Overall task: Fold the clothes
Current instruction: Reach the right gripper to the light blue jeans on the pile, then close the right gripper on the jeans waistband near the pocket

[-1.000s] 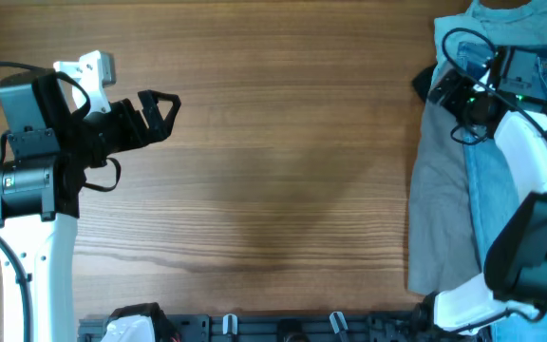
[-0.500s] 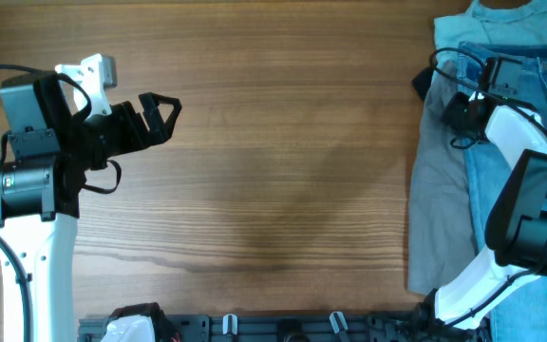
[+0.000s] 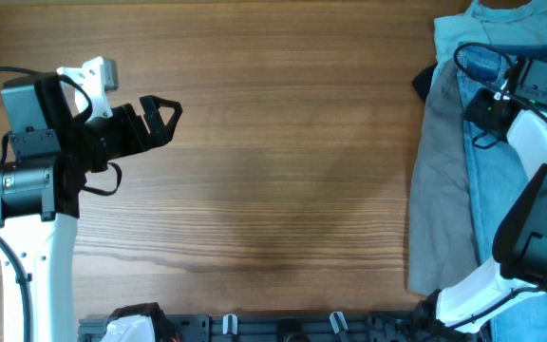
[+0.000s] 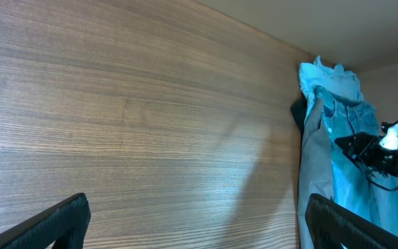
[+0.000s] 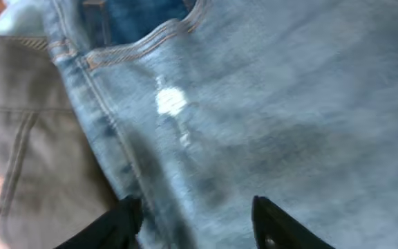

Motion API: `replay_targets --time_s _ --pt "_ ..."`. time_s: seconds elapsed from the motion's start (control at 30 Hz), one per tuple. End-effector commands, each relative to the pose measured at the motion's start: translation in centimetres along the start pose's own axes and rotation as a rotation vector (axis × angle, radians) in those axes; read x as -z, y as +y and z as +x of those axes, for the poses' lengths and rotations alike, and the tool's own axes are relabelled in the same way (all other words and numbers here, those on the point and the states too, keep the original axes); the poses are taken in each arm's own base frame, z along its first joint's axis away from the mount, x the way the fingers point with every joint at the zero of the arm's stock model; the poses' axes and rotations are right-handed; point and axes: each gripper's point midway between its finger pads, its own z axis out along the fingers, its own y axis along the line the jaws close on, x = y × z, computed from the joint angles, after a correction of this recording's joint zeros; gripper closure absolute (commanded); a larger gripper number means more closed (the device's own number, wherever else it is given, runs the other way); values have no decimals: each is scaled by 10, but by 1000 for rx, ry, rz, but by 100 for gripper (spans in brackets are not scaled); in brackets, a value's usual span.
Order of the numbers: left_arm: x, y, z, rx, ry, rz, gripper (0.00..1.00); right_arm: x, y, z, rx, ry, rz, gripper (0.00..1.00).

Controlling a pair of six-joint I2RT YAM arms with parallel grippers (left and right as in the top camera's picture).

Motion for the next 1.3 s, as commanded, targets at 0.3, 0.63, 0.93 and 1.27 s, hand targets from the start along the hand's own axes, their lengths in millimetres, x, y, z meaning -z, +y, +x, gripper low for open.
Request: replay_targets --time_s 0.3,0.63,0.93,1.27 --pt "4 -8 -4 0 -8 25 0 -29 21 31 83 114 -84 64" --pt "4 -8 -2 4 -2 23 0 -21 50 15 195 42 -289 53" --pt "4 -7 -2 3 -4 19 0 -16 34 -27 9 -95 -225 46" --pt "4 -7 -2 3 -4 19 0 -34 25 2 16 9 -174 60"
